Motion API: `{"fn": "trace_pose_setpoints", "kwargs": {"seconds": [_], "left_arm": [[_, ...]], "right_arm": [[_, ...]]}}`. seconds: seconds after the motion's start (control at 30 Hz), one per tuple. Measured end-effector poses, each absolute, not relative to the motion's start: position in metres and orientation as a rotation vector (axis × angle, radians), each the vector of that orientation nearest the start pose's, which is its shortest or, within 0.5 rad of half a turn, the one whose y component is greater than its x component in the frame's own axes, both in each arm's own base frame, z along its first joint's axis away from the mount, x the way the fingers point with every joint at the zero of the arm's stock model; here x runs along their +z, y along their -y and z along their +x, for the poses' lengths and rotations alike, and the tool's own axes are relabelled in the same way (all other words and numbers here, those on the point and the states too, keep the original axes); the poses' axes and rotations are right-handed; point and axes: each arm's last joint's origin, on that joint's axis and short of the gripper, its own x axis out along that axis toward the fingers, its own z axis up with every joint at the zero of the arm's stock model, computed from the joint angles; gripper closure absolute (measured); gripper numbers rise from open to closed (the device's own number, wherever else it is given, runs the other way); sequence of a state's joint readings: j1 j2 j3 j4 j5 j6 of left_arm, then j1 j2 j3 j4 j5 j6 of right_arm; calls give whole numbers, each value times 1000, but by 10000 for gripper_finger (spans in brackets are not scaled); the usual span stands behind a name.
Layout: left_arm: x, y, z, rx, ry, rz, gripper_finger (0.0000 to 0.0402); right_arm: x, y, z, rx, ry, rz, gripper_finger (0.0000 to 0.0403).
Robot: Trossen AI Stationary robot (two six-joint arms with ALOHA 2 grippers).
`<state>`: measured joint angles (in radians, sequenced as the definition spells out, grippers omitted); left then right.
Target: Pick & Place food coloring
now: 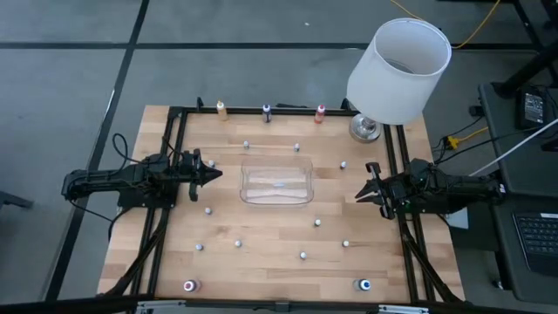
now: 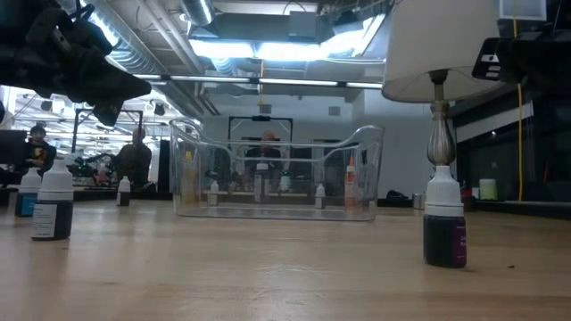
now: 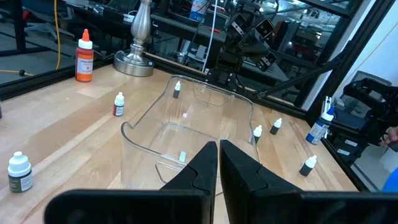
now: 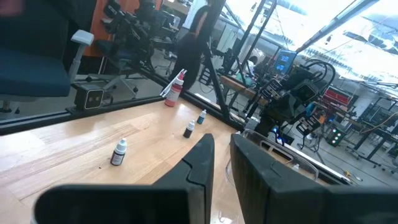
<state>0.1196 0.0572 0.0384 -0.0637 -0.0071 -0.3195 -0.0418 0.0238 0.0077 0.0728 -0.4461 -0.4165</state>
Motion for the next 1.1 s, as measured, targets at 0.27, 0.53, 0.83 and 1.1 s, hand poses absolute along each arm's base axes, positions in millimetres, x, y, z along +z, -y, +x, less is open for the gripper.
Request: {"fn": "trace_pose_setpoints", "kwargs": {"seconds": [0.27, 0.53, 0.83, 1.1], "left_arm": [[166, -12, 98, 139, -62, -324, 386], [166, -12, 98, 139, -62, -324, 386], [169, -14, 98, 192, -14, -351, 386], [170, -15, 98, 244, 22, -487, 386]], "right_arm": [[183, -5, 96, 247, 213, -260, 345], [205, 6, 90, -128, 410, -104, 345], [204, 6, 90, -134, 407, -69, 345], [205, 6, 90, -143, 409, -63, 345]]}}
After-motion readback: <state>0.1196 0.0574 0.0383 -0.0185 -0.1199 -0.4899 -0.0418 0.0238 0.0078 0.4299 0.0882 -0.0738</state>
